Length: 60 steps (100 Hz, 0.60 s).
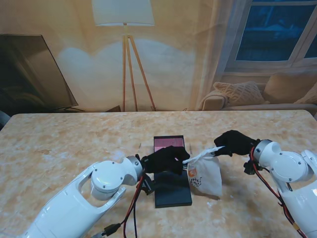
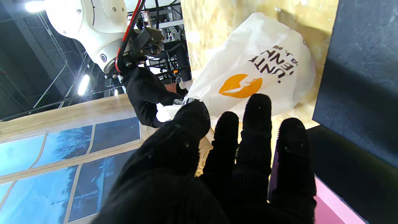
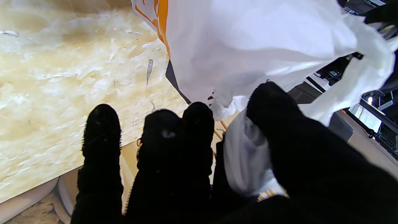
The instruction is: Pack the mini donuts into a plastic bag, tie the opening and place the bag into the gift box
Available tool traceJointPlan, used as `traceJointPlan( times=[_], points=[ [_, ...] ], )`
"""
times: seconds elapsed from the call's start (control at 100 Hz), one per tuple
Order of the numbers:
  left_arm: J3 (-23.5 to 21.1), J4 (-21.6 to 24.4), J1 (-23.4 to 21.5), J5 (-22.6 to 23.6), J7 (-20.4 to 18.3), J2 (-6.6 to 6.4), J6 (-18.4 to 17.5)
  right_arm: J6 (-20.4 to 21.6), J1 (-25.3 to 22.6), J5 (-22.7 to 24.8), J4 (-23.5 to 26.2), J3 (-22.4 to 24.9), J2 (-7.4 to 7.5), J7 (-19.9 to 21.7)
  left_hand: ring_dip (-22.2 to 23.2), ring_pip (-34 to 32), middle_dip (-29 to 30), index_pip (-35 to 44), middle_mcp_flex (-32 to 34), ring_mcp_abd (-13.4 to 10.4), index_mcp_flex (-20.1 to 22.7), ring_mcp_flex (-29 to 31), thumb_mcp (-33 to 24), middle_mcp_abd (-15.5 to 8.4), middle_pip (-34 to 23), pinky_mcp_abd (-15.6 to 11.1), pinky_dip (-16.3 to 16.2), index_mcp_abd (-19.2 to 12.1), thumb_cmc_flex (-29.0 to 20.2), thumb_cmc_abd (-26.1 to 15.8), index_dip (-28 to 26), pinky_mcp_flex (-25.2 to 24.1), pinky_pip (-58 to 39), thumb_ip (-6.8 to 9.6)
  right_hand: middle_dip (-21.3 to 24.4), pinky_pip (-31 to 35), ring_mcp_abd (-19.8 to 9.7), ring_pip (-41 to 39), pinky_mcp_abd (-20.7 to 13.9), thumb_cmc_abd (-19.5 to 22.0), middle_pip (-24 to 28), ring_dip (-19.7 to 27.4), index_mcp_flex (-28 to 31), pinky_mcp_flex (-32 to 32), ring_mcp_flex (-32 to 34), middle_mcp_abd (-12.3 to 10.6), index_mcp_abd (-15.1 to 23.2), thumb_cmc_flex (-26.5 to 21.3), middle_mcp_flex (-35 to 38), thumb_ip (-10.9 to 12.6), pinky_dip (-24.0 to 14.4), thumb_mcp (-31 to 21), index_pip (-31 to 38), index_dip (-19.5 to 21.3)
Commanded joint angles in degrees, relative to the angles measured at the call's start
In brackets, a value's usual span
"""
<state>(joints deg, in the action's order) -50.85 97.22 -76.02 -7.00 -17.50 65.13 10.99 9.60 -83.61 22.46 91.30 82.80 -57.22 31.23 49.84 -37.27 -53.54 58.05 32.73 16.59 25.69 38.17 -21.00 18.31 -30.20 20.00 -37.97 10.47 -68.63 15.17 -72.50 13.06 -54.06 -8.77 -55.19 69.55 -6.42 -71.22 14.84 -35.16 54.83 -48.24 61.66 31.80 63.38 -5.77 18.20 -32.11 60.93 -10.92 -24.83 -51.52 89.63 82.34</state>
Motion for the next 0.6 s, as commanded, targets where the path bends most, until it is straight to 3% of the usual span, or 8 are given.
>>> traceJointPlan(
  times=[0.0, 0.35, 0.45, 0.49, 0.59],
  points=[
    [0.0, -0.3, -0.3, 0.0, -1.3, -0.29, -0.1, -0.5, -0.3, 0.4, -0.2, 0.0, -0.40, 0.2, 1.0, 1.0, 0.1, 5.9, -1.1, 0.6, 5.0, -1.5, -2.9, -1.2, 0.1, -1.0, 0.1, -0.8, -0.3, -0.3, -3.7, -0.8, 0.6, 1.19, -0.8, 0.2, -1.5, -0.5, 0.5, 0.4, 1.1, -0.8, 1.8, 0.0, 0.1, -1.5, 0.7, -0.3, 1.0, 0.3, 0.4, -1.2, 3.7, 1.4],
    [0.1, -1.2, -0.1, 0.3, -4.7, -1.33, -1.1, -1.9, 0.1, 1.0, -0.7, -0.2, -0.72, -1.1, 1.4, 0.9, -1.8, 5.4, -0.4, 1.1, 5.6, -2.1, -7.0, -1.7, 0.8, -0.7, -1.1, -0.5, 2.3, 0.8, -4.0, -1.3, -0.1, 1.43, -0.8, 0.4, -1.3, -0.9, 0.7, 1.6, 1.2, -0.9, 1.6, -0.1, 0.0, -1.2, 0.5, -0.5, 0.9, 0.2, 0.3, -0.8, 3.8, 1.3],
    [0.0, -1.2, -0.2, 0.9, -5.8, -1.74, -1.9, -3.4, 0.2, 0.4, -0.9, -0.2, -0.92, -1.5, 1.5, 0.8, -2.0, 5.3, 0.0, 1.1, 5.7, -1.9, -7.5, -1.9, 0.7, -0.5, -1.5, -0.6, 2.7, 0.9, -4.0, -1.1, -0.4, 1.38, -0.7, 0.6, -0.5, -1.4, 1.1, 6.9, 1.4, -1.2, 0.5, -1.0, -0.9, 0.0, -0.6, -1.7, 0.0, 0.7, 0.0, 3.7, 4.4, 2.1],
    [0.0, -1.2, -0.2, 1.0, -6.2, -1.90, -2.1, -4.1, 0.2, -0.1, -1.0, -0.3, -1.02, -1.6, 1.5, 0.8, -2.1, 5.3, 0.1, 1.1, 5.7, -1.9, -7.6, -1.9, 0.7, -0.5, -1.6, -0.6, 2.8, 0.9, -4.0, -1.0, -0.6, 1.37, 0.0, 0.8, -0.1, -1.9, 1.4, 9.6, 1.7, -1.3, 0.3, -1.4, -1.2, 0.7, -1.3, -2.1, -0.3, 2.7, -0.3, 6.5, 4.6, 2.6],
    [0.0, -1.2, -0.4, 1.4, -6.8, -2.15, -2.5, -5.2, 0.4, -0.7, -1.4, -0.4, -1.27, -2.4, 1.5, 0.9, -2.1, 5.1, 0.0, 1.1, 5.6, -2.0, -7.8, -1.9, 0.9, -0.6, -2.0, -0.6, 2.8, 0.9, -3.9, -0.8, -1.0, 1.37, 0.4, 1.2, 1.0, -2.9, 1.9, 14.7, 2.5, -1.5, 0.9, -2.1, -1.5, 1.6, -2.6, -3.9, -0.3, 2.8, -0.8, 13.5, 5.1, 3.5]
  ],
)
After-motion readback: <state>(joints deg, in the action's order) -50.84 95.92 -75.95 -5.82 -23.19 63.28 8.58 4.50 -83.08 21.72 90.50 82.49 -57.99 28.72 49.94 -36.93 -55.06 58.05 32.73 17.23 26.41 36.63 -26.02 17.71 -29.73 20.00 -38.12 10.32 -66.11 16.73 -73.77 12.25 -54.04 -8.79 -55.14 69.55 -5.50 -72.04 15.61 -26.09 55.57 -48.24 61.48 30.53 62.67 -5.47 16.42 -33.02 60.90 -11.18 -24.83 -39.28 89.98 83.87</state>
